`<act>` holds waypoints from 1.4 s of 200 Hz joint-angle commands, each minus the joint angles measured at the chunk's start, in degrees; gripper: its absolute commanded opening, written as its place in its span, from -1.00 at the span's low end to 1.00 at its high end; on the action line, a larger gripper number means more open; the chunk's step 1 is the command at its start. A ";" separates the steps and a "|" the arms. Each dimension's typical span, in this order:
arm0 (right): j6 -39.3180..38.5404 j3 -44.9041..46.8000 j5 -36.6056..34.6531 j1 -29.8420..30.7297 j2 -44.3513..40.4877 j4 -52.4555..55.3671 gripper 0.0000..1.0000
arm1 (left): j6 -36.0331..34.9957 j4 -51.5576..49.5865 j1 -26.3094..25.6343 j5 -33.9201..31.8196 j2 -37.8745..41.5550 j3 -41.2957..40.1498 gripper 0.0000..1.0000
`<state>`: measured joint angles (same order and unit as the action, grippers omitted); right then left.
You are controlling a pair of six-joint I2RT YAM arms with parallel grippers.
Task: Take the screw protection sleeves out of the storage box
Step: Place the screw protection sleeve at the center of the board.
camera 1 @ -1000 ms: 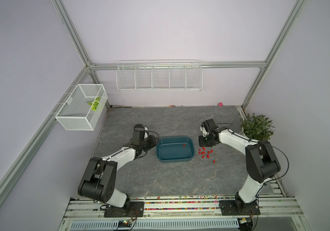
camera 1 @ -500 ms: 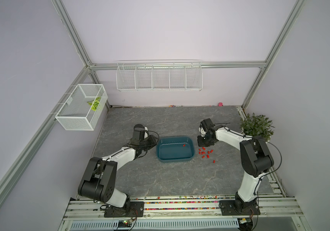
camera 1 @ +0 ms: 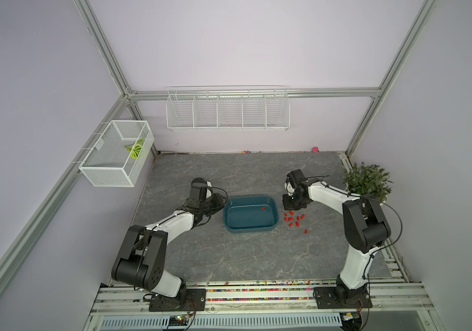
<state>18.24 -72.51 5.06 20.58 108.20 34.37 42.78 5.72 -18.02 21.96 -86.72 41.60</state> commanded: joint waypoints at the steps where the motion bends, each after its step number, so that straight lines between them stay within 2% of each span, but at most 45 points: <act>1: -1.10 -1.47 1.06 -0.30 1.59 1.81 -0.82 | -0.60 0.55 0.23 0.63 -0.19 0.49 -0.27; 117: -1.24 -2.02 0.75 -0.28 1.85 3.01 -0.63 | -0.59 0.45 0.22 0.57 -0.35 0.58 -0.28; 170: -0.67 -1.82 0.48 -0.30 0.05 3.03 -0.41 | -0.60 0.44 0.22 0.63 -0.42 0.58 -0.28; 280: 0.41 0.53 0.31 -0.16 -8.51 1.28 -0.37 | -0.55 0.26 0.18 0.63 -0.55 0.76 -0.28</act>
<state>17.78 -73.25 5.82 20.58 103.59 35.90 42.78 5.69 -18.02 22.11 -86.72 41.58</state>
